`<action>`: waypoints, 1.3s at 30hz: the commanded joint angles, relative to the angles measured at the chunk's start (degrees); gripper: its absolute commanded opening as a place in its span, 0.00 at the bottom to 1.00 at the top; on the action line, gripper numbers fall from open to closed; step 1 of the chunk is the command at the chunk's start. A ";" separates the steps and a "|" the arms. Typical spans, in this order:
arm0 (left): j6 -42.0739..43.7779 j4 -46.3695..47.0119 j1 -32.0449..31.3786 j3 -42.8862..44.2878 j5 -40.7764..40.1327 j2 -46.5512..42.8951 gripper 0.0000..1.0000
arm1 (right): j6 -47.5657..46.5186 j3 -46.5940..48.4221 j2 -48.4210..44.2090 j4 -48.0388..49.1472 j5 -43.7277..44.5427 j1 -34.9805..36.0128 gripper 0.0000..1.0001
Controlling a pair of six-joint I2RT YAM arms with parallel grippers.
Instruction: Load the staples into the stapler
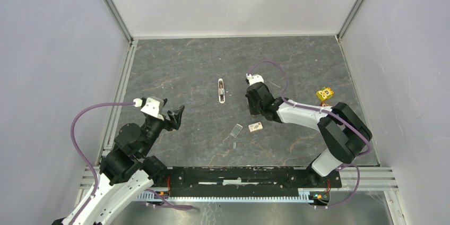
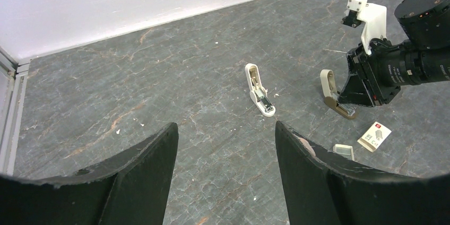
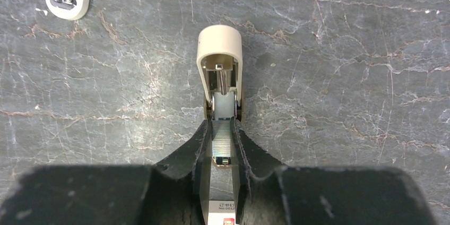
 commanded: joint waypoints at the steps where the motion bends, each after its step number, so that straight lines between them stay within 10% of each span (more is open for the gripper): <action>1: 4.13 1.44 0.09 -0.06 -0.69 0.39 0.74 | 0.36 -1.26 -1.94 1.53 0.31 -0.17 0.22; 39: 4.08 1.47 0.11 -0.04 -0.41 0.75 0.75 | 2.04 -1.47 -0.74 2.75 -0.30 -0.79 0.23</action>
